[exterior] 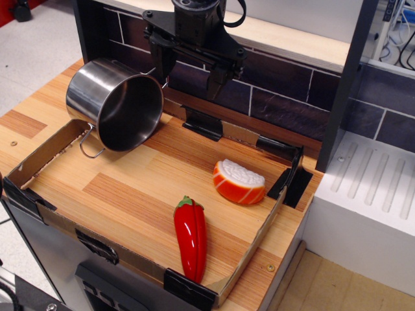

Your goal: Upright metal pot

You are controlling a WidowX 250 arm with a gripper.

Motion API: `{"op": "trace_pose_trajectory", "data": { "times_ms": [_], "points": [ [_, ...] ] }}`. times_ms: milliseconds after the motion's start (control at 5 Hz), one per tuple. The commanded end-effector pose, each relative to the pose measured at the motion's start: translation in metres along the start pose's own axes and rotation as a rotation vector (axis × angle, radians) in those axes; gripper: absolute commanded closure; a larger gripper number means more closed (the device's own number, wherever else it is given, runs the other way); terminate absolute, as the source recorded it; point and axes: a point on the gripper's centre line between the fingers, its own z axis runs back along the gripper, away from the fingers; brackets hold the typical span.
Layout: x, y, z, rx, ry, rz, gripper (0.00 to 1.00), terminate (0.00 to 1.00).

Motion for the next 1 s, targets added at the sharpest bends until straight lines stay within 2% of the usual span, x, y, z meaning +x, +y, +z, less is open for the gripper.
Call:
{"op": "trace_pose_trajectory", "data": {
  "times_ms": [0,200,400,600,800],
  "points": [
    [0.0,0.0,0.0,0.0,0.0,0.0,0.0,0.0],
    [-0.004,0.011,0.004,-0.01,-0.031,-0.072,0.0,0.0],
    [-0.006,0.028,0.01,0.048,-0.071,-0.236,0.0,0.0],
    [0.003,0.039,0.014,0.118,-0.064,-0.402,0.0,0.0],
    [0.011,0.047,0.01,0.171,-0.038,-0.471,0.0,0.0]
  ]
}}
